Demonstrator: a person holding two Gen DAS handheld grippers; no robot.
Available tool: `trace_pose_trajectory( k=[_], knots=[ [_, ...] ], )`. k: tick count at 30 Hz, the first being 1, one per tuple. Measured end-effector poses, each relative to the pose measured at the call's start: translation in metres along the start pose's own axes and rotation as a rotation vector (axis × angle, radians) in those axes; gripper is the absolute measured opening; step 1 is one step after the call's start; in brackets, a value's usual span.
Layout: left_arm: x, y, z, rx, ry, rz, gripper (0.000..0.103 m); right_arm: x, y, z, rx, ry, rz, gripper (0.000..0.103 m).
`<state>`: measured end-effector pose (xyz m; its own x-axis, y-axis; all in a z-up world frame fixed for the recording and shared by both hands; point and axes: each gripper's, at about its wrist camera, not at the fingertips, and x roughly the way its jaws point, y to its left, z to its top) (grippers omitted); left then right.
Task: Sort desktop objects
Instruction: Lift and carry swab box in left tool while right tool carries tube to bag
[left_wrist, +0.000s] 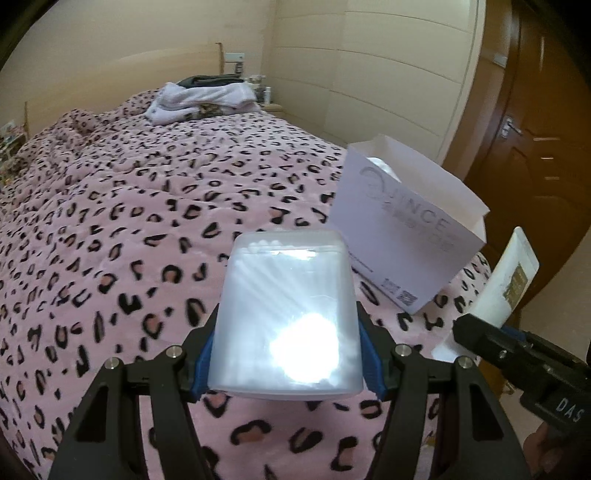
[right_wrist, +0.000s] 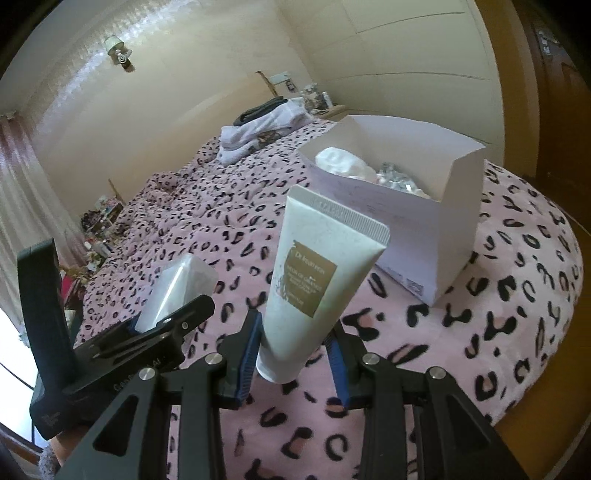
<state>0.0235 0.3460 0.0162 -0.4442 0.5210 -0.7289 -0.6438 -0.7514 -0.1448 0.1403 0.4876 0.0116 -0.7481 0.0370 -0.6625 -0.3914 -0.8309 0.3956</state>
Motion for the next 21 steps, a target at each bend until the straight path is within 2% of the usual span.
trace_pose_trajectory(
  k=[11,21],
  knots=[
    [0.005,-0.034,0.014,0.059,-0.012,-0.066,0.064,-0.012,-0.015,0.012,-0.045,-0.006,-0.101,0.035],
    [0.008,-0.052,0.041,0.106,-0.036,-0.064,0.064,-0.014,-0.02,0.038,-0.068,-0.053,-0.116,0.035]
  ],
)
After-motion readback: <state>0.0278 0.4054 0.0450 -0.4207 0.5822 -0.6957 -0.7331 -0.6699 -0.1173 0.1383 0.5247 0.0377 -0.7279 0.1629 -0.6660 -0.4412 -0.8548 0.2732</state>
